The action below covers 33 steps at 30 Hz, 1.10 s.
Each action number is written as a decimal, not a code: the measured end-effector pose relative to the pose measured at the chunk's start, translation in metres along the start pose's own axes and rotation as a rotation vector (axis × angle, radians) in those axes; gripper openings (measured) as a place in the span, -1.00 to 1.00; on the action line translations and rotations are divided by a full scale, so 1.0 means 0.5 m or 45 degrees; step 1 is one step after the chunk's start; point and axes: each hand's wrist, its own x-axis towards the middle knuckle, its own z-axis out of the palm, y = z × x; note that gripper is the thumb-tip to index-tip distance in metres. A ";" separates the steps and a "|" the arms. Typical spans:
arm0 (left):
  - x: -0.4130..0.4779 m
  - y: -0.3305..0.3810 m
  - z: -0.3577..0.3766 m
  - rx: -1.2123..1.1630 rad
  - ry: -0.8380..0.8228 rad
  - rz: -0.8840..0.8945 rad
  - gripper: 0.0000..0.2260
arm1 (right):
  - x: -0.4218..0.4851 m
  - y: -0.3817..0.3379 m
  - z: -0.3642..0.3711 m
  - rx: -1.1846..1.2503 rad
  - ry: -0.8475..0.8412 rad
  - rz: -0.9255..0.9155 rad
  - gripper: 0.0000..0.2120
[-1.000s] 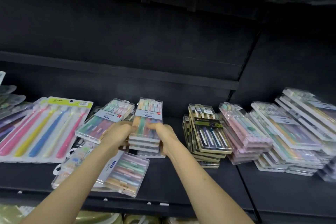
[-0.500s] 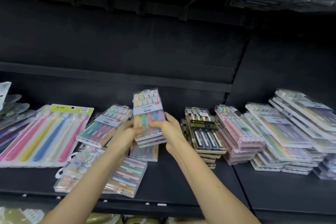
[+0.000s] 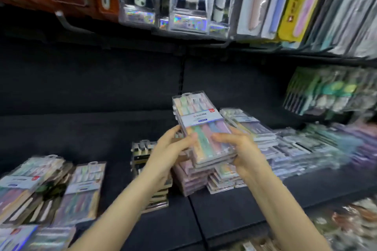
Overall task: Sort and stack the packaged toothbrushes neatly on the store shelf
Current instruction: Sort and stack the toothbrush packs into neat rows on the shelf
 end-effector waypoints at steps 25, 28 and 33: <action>0.313 -0.033 0.338 0.430 -0.076 -0.258 -0.35 | 0.231 -0.093 -0.364 -0.276 0.277 0.075 -0.82; 0.304 -0.036 0.317 0.366 -0.052 -0.242 -0.43 | 0.225 -0.091 -0.367 -0.302 0.350 0.020 -0.63; 0.247 -0.025 0.226 0.488 0.042 -0.031 -0.76 | 0.148 -0.097 -0.319 -0.654 0.617 -0.451 -0.69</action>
